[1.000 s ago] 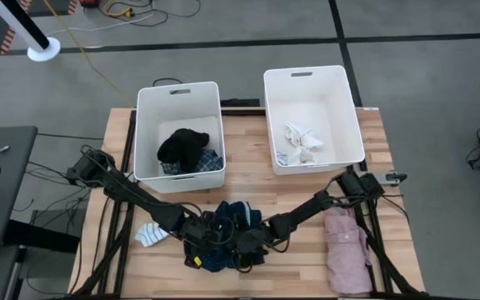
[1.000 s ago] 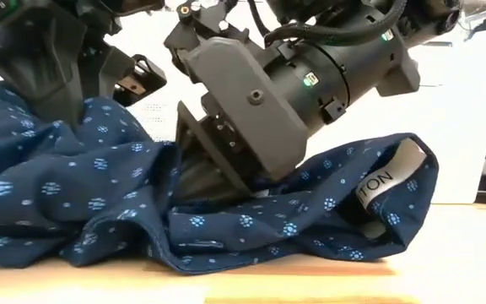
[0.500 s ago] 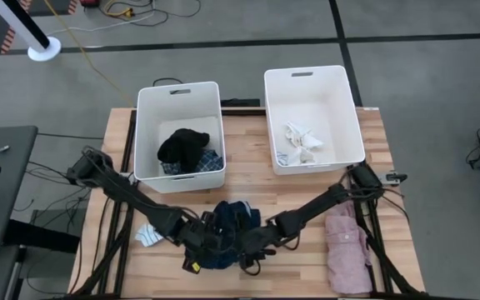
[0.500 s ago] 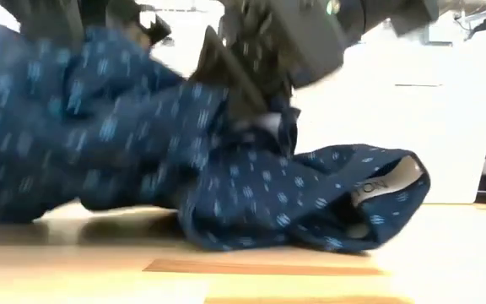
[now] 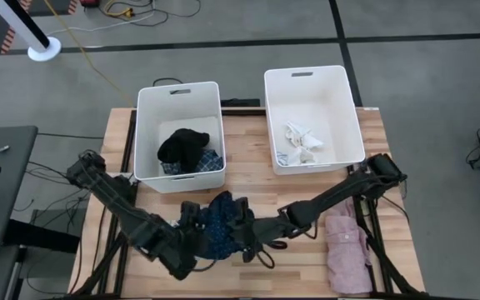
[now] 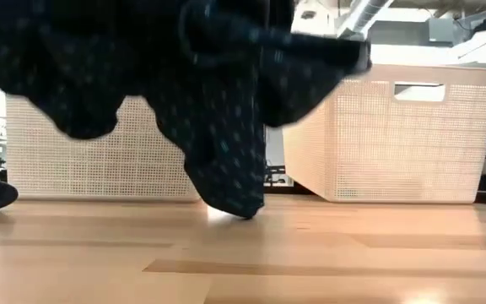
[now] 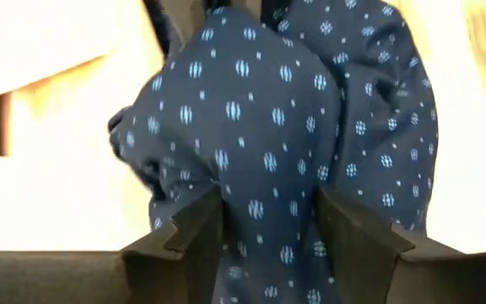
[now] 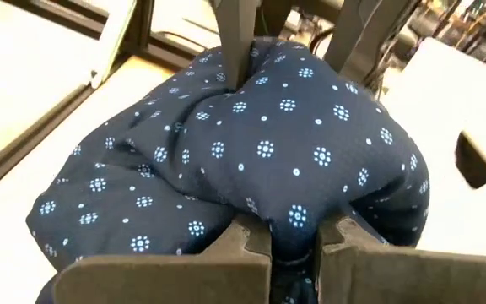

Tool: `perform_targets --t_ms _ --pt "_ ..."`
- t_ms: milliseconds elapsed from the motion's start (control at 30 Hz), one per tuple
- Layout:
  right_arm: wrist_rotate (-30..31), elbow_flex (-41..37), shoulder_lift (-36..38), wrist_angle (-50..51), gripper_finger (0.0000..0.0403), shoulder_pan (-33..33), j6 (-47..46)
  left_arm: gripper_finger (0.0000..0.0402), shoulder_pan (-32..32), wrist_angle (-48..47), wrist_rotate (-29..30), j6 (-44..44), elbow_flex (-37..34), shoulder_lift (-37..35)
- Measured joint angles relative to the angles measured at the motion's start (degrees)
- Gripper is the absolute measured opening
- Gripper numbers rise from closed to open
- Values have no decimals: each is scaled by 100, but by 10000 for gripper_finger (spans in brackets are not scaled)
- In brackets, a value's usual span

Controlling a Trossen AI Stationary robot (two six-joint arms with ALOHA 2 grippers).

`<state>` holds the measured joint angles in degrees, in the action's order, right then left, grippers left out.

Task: Sort clothes
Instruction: Put the blue clothes into the left bin

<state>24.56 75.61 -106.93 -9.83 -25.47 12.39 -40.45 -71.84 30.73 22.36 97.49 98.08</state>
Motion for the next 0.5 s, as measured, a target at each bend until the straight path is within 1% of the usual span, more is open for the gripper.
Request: perform_targets --t_ms 167,300,400,500 --pt "2 4 247 -3 25 4 318 187 -307 -741 439 599 440 0" --pt "2 9 433 -20 25 16 563 188 -577 -1440 715 1253 786 0" --pt "2 9 559 -28 25 62 738 189 -781 -1819 808 1723 986 0" --pt "4 9 730 -63 25 98 912 189 -986 -1847 745 1940 1019 -68"
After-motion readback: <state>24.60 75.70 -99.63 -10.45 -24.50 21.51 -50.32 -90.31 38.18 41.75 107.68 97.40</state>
